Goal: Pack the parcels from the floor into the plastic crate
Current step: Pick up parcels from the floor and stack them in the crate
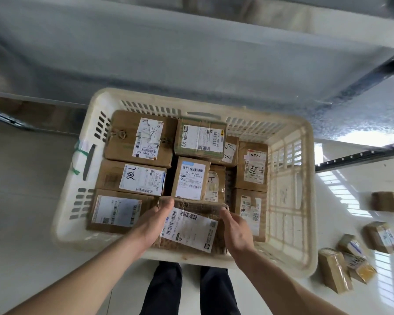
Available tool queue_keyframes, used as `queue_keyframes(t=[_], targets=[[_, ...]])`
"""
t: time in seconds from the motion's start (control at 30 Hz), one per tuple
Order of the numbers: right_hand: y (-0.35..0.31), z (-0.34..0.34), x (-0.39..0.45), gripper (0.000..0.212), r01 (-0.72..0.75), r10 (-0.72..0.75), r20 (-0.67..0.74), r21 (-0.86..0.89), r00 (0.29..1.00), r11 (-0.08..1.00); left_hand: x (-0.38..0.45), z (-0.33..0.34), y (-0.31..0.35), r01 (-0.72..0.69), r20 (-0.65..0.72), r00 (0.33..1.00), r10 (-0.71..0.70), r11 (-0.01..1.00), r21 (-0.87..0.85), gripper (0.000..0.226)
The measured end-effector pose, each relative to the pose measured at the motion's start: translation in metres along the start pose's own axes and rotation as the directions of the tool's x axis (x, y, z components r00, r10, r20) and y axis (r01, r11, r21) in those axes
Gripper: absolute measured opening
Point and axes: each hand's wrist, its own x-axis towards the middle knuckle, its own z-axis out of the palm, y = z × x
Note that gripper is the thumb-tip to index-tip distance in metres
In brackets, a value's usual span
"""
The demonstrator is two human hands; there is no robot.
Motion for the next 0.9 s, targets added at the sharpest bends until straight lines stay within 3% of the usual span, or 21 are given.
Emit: queue_keyframes(t=[0.2,0.37,0.5,0.67,0.73,0.77,0.9], targets=[[-0.012,-0.006,0.003,0.052,-0.015,0.014,-0.012,-0.049,1.0,0.999,0.001,-0.012,0.008,0.0,-0.077,0.997,0.009,0.993,0.119,0.121],[-0.02,0.001,0.012,0.062,-0.048,0.042,-0.047,-0.128,0.998,0.991,0.002,-0.017,0.022,0.043,-0.078,0.997,-0.027,0.977,0.209,0.071],[-0.024,0.004,0.025,0.06,-0.065,0.051,-0.061,-0.258,0.997,0.964,0.014,-0.019,0.018,0.096,-0.087,0.993,-0.077,0.965,0.242,0.093],[-0.022,0.015,0.034,0.058,-0.07,0.064,-0.03,-0.307,0.998,0.949,0.019,-0.022,0.015,0.115,-0.041,0.993,-0.108,0.965,0.235,0.079],[-0.021,0.019,0.036,0.056,-0.056,0.05,-0.028,-0.322,0.998,0.945,0.026,-0.025,0.007,0.129,-0.041,0.992,-0.123,0.967,0.221,0.085],[-0.021,0.021,0.037,0.055,-0.051,0.042,-0.034,-0.327,0.999,0.943,0.031,-0.027,0.004,0.145,-0.06,0.989,-0.135,0.964,0.221,0.081],[-0.017,0.026,0.041,0.055,-0.028,0.008,-0.065,-0.313,0.998,0.949,0.039,-0.028,0.002,0.12,-0.103,0.99,-0.098,0.962,0.243,0.029]])
